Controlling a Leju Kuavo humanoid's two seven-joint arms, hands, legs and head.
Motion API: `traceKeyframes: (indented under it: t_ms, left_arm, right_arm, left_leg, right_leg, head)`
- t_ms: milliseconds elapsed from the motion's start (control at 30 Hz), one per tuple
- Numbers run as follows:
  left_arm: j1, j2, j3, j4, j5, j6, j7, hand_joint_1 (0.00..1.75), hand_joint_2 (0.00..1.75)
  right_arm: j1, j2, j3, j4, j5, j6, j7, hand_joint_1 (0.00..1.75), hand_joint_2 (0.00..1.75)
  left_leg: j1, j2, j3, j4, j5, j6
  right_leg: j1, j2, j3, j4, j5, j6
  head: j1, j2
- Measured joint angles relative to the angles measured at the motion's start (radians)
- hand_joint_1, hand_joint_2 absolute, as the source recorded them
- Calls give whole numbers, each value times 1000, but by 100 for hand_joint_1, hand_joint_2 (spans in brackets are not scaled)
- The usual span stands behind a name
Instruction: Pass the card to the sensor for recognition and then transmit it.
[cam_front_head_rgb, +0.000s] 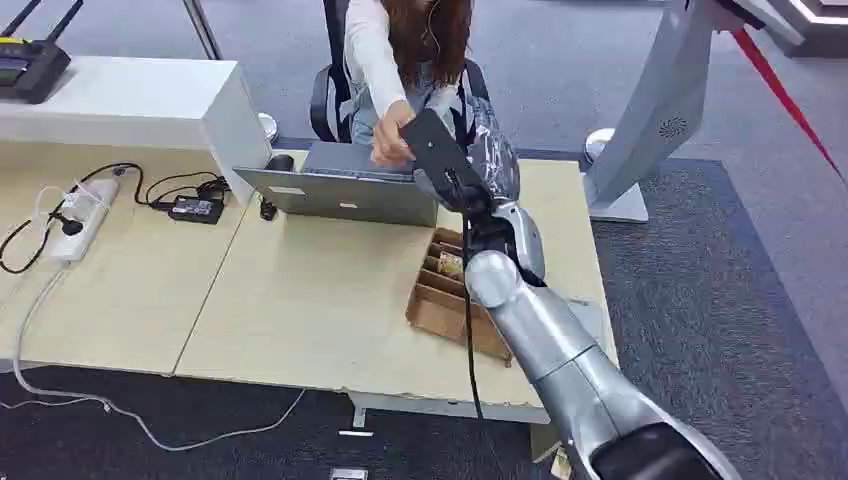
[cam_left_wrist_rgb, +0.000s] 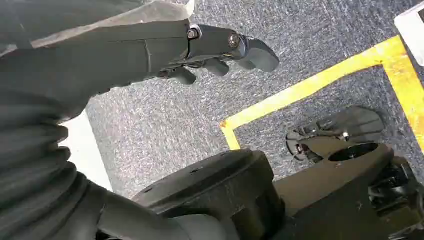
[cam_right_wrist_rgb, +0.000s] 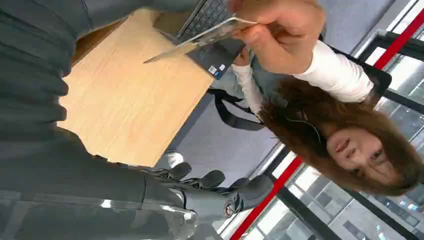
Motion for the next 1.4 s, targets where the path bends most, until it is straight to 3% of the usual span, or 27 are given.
traceKeyframes:
  t_ms: [33,67,100,1067,1233,1400]
  left_arm:
    - [0,0,0,0,0,0,0,0,175]
    - [0,0,0,0,1,0,0,0,175]
    - [0,0,0,0,2,0,0,0,175]
    - [2,0,1,0,5,7,-6,0,175]
    - [3,0,2,0,18,7,-5,0,175]
    - [5,0,5,0,35,7,1,0,175]
  right_arm:
    - [-1,2,0,4,-3,0,-3,10,175]
    - [-2,5,0,8,-6,-1,-4,143,175]
    - [-2,7,0,13,-8,-2,-5,175,175]
    - [-22,18,1,84,-53,-5,-32,175,175]
    - [-7,-5,1,17,-73,-2,-55,175,175]
    - [58,-74,-3,-153,-82,15,-36,175,175]
  left_leg:
    - [0,0,0,0,0,0]
    - [0,0,0,0,0,0]
    - [0,0,0,0,0,0]
    - [0,0,0,0,0,0]
    - [0,0,1,0,0,0]
    - [0,1,1,1,0,0]
  right_leg:
    - [0,0,0,0,0,0]
    - [0,0,0,0,0,0]
    - [0,0,0,0,0,0]
    - [0,0,0,0,0,0]
    - [0,0,0,0,0,0]
    - [0,0,0,0,0,0]
  head:
    - [0,0]
    - [0,0]
    - [0,0]
    - [0,0]
    - [0,0]
    - [0,0]
